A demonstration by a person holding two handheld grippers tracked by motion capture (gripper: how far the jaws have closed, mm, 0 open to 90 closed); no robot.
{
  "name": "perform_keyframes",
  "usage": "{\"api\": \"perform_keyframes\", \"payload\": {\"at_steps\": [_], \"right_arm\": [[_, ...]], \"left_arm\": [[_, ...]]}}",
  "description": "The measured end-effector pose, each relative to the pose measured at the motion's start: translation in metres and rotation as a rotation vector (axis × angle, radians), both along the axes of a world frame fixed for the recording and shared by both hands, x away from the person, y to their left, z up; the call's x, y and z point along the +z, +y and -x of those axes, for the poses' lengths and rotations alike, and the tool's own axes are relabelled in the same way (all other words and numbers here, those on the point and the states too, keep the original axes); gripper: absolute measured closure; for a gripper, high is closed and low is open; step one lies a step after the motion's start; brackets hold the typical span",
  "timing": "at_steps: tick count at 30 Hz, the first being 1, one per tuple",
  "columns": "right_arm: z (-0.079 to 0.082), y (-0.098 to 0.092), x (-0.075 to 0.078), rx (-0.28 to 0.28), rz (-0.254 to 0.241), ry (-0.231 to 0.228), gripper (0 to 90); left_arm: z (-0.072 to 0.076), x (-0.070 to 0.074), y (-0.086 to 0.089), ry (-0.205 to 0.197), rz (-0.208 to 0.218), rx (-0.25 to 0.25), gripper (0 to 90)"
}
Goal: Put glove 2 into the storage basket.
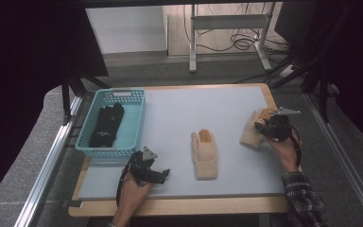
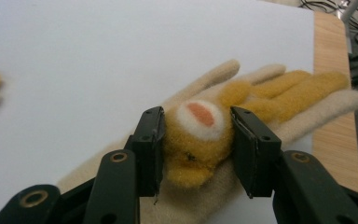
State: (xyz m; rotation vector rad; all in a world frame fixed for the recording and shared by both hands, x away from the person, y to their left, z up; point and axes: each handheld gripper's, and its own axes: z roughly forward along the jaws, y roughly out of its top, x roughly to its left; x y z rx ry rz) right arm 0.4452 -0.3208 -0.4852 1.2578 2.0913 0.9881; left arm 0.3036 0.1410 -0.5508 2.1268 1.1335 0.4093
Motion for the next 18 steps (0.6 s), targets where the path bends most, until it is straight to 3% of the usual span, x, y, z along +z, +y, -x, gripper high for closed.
{"api": "perform_keyframes", "payload": {"at_steps": [8, 18], "right_arm": [[0.018, 0.017, 0.017, 0.090, -0.032, -0.019, 55.8], [0.046, 0.057, 0.032, 0.273, -0.074, -0.024, 55.7]], "left_arm": [[0.000, 0.000, 0.000, 0.000, 0.000, 0.000, 0.0], [0.000, 0.000, 0.000, 0.000, -0.001, 0.000, 0.0]]}}
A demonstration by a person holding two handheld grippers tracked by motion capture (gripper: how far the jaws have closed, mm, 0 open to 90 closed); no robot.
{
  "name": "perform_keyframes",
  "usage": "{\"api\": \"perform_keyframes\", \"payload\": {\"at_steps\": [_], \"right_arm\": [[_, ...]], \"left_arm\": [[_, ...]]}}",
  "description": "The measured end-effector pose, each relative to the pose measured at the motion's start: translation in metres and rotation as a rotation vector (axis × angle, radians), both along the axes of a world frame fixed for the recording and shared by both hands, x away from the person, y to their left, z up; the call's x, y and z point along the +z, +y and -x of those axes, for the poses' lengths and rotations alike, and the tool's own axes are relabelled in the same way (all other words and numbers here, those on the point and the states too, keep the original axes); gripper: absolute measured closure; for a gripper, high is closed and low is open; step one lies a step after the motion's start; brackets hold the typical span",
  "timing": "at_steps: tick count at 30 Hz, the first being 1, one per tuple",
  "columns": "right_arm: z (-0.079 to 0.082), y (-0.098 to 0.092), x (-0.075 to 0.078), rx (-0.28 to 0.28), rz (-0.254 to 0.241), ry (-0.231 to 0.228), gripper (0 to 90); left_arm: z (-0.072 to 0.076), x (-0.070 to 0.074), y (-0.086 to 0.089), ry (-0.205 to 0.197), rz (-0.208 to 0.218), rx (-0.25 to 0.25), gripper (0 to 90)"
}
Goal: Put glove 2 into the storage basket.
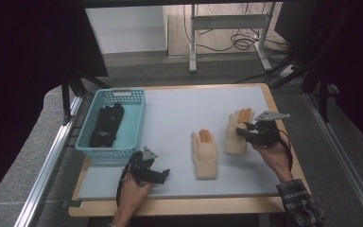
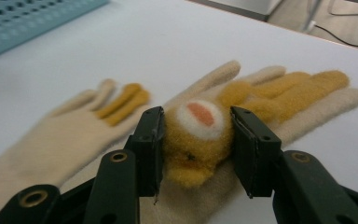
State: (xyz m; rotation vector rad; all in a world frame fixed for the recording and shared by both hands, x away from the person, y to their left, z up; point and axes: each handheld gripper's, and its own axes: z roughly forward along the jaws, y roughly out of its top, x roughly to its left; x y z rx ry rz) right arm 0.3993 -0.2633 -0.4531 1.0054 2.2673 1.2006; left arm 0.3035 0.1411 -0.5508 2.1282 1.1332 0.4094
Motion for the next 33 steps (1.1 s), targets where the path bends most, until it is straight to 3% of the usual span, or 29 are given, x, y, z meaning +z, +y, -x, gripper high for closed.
{"api": "perform_keyframes", "payload": {"at_steps": [8, 10, 16, 28, 33], "right_arm": [[0.020, 0.033, 0.003, 0.153, -0.055, 0.025, 55.7], [0.022, 0.036, 0.003, 0.167, -0.057, 0.028, 55.7], [0.033, 0.066, -0.005, 0.279, -0.056, 0.059, 55.7], [0.026, 0.091, -0.033, 0.314, -0.022, 0.097, 55.2], [0.023, 0.093, -0.046, 0.292, 0.030, 0.118, 50.2]], "left_arm": [[0.000, 0.000, 0.000, -0.001, 0.003, 0.003, 0.0], [0.000, 0.000, 0.000, -0.002, 0.001, 0.001, 0.0], [0.000, 0.000, 0.000, -0.002, 0.002, 0.001, 0.0], [0.000, 0.000, 0.000, -0.001, -0.001, -0.001, 0.0], [0.000, 0.000, 0.000, 0.000, 0.000, 0.000, 0.0]]}}
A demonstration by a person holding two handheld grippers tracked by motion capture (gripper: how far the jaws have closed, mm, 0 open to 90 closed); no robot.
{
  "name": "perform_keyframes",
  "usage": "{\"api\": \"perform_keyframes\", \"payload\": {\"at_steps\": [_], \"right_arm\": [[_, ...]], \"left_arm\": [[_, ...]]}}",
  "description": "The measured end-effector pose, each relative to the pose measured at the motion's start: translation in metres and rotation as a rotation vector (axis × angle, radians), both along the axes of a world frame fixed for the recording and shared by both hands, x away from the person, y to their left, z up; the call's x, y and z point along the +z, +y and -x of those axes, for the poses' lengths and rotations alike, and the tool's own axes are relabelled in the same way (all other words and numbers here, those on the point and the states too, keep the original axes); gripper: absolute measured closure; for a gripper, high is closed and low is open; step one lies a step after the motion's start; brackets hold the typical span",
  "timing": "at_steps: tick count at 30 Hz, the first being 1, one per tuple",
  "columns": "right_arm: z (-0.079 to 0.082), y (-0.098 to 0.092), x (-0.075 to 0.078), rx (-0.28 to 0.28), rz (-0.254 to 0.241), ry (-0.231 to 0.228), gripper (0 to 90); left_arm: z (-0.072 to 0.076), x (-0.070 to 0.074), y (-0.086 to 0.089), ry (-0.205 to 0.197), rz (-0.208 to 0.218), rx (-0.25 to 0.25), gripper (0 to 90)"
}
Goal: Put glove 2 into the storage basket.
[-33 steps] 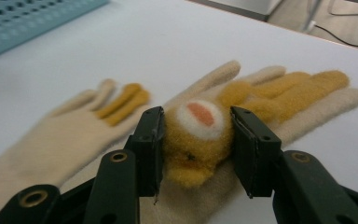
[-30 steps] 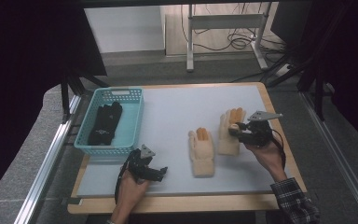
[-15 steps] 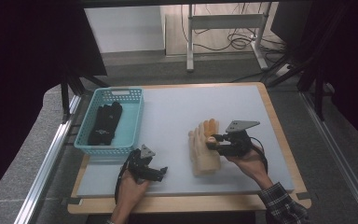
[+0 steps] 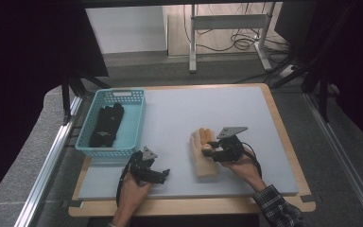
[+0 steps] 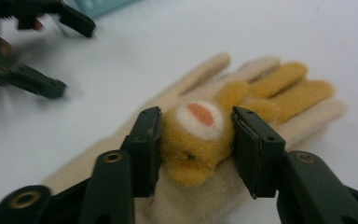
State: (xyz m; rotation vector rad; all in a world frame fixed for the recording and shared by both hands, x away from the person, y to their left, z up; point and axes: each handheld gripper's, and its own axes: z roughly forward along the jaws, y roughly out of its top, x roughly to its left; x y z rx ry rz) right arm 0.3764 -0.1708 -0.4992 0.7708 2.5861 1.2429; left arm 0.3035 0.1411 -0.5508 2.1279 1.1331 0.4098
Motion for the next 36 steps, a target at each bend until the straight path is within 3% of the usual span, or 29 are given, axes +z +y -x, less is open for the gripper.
{"api": "perform_keyframes", "payload": {"at_steps": [5, 9, 13, 17, 21, 31, 36], "right_arm": [[0.002, -0.009, 0.006, -0.026, -0.026, 0.004, 41.5], [0.001, -0.024, 0.014, -0.053, -0.040, -0.003, 42.2], [0.002, -0.038, 0.013, -0.074, -0.038, 0.013, 53.5], [0.007, -0.048, 0.003, -0.070, -0.020, 0.044, 76.8], [0.015, -0.052, -0.009, -0.049, -0.006, 0.073, 87.0], [0.028, -0.040, -0.026, -0.005, 0.057, 0.070, 88.5], [0.030, -0.029, -0.029, 0.010, 0.058, 0.062, 88.5]], "left_arm": [[0.000, 0.000, 0.000, 0.000, 0.000, 0.000, 0.0], [0.000, 0.000, 0.000, 0.000, 0.000, 0.000, 0.0], [0.000, 0.000, 0.000, 0.000, 0.000, 0.000, 0.0], [0.000, 0.000, 0.000, 0.000, 0.000, 0.000, 0.0], [0.000, 0.000, 0.000, 0.000, 0.000, 0.000, 0.0], [0.000, 0.000, 0.000, 0.000, 0.000, 0.000, 0.0], [0.000, 0.000, 0.000, 0.000, 0.000, 0.000, 0.0]]}}
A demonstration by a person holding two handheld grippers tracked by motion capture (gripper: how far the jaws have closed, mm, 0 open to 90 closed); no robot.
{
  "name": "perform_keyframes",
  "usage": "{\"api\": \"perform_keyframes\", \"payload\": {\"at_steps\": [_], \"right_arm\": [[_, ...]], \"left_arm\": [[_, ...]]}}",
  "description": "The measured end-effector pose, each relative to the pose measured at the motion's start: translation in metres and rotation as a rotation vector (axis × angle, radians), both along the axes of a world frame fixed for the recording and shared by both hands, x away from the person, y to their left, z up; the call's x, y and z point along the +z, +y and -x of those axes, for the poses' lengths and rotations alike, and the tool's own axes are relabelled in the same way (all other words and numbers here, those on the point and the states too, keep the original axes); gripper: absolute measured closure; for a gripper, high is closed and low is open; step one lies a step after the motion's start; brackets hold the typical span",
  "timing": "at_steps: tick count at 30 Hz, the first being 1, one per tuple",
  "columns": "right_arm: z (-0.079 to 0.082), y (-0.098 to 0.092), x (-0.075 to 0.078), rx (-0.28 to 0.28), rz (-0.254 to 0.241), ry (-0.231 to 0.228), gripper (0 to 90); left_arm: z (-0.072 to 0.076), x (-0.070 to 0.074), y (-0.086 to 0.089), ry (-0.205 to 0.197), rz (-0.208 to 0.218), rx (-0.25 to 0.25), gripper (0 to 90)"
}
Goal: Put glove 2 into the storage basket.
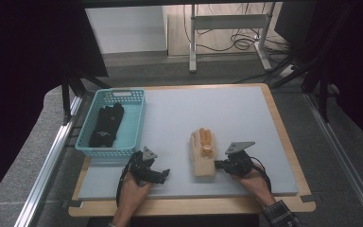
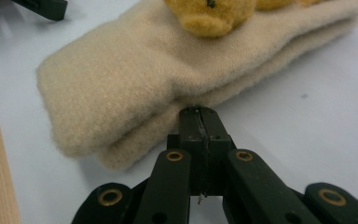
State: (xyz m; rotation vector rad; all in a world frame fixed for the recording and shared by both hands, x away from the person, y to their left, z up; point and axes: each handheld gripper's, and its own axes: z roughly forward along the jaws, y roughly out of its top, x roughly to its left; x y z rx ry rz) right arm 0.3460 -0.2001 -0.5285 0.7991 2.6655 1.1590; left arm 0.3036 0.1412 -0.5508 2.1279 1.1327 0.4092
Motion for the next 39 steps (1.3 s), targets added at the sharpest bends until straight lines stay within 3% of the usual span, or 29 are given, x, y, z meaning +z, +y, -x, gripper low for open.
{"api": "perform_keyframes", "payload": {"at_steps": [13, 29, 39], "right_arm": [[0.003, 0.038, -0.003, 0.034, 0.006, -0.031, 88.4], [-0.006, 0.080, -0.007, 0.019, 0.002, -0.070, 88.4], [-0.008, 0.087, -0.007, 0.024, 0.008, -0.082, 87.3]], "left_arm": [[0.000, 0.000, 0.000, 0.000, 0.000, 0.000, 0.0], [0.000, 0.000, 0.000, 0.001, -0.002, -0.001, 0.0], [0.000, 0.000, 0.000, 0.002, -0.001, -0.001, 0.0]]}}
